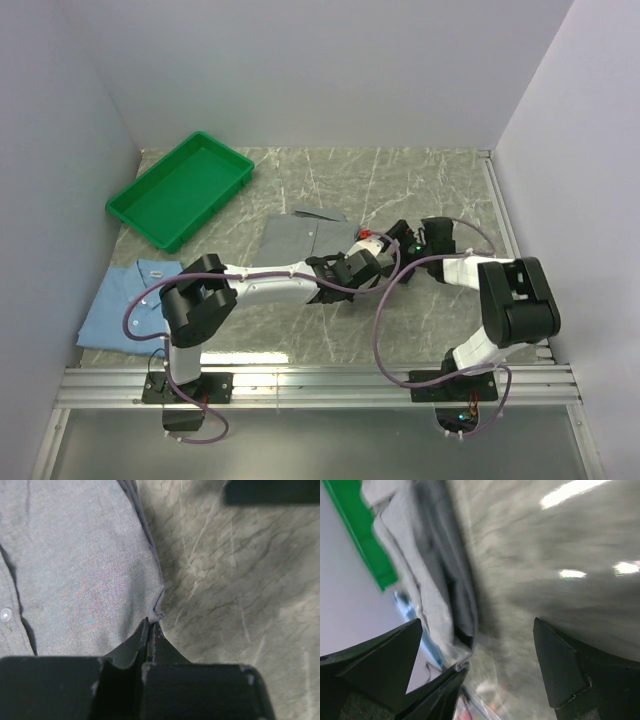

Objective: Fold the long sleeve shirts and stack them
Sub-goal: Fold the shirt

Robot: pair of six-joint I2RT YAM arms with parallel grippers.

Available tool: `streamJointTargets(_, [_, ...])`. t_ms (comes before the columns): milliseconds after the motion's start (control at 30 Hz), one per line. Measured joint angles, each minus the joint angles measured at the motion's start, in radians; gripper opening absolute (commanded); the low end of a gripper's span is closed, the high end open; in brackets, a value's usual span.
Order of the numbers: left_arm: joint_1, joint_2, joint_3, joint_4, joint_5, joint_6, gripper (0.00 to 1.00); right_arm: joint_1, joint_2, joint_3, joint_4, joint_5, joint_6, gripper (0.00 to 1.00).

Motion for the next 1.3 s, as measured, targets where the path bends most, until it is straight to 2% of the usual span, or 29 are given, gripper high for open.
streamJointTargets(233, [0.020, -0.059, -0.013, 0.008, 0.023, -0.045, 0.01, 0.102, 0.112, 0.019, 0.212, -0.039, 0.040, 0.99])
streamJointTargets(367, [0.030, -0.073, -0.013, 0.016, 0.036, -0.060, 0.00, 0.135, 0.169, 0.048, 0.278, -0.056, 0.056, 0.99])
streamJointTargets(467, [0.032, -0.073, -0.013, 0.016, 0.048, -0.071, 0.00, 0.161, 0.219, 0.074, 0.337, -0.069, 0.068, 0.95])
streamJointTargets(667, [0.032, -0.073, -0.013, 0.019, 0.078, -0.098, 0.01, 0.200, 0.297, 0.129, 0.387, -0.092, 0.084, 0.82])
streamJointTargets(767, [0.032, -0.073, -0.013, 0.023, 0.093, -0.116, 0.03, 0.216, 0.323, 0.154, 0.385, -0.090, 0.077, 0.73])
streamJointTargets(800, [0.032, -0.073, -0.013, 0.024, 0.098, -0.123, 0.04, 0.219, 0.331, 0.161, 0.384, -0.090, 0.075, 0.65])
streamJointTargets(867, [0.032, -0.073, -0.013, 0.026, 0.105, -0.132, 0.09, 0.222, 0.345, 0.168, 0.381, -0.086, 0.064, 0.55])
streamJointTargets(900, [0.032, -0.073, -0.013, 0.027, 0.107, -0.142, 0.10, 0.223, 0.352, 0.170, 0.378, -0.086, 0.061, 0.44])
streamJointTargets(967, [0.032, -0.073, -0.013, 0.027, 0.111, -0.157, 0.17, 0.223, 0.362, 0.174, 0.360, -0.080, 0.042, 0.31])
streamJointTargets(1000, [0.032, -0.073, -0.012, 0.026, 0.111, -0.169, 0.23, 0.223, 0.366, 0.176, 0.349, -0.077, 0.035, 0.14])
streamJointTargets(1067, [0.032, -0.072, -0.005, 0.013, 0.111, -0.189, 0.35, 0.224, 0.369, 0.182, 0.319, -0.072, 0.011, 0.04])
streamJointTargets(1133, [0.035, -0.073, 0.001, 0.011, 0.111, -0.208, 0.50, 0.224, 0.369, 0.198, 0.282, -0.067, -0.016, 0.00])
streamJointTargets(1200, [0.043, -0.073, 0.001, 0.011, 0.121, -0.224, 0.60, 0.222, 0.369, 0.224, 0.236, -0.067, -0.053, 0.00])
streamJointTargets(1300, [0.075, -0.089, -0.025, 0.019, 0.153, -0.245, 0.66, 0.216, 0.369, 0.267, 0.164, -0.069, -0.116, 0.00])
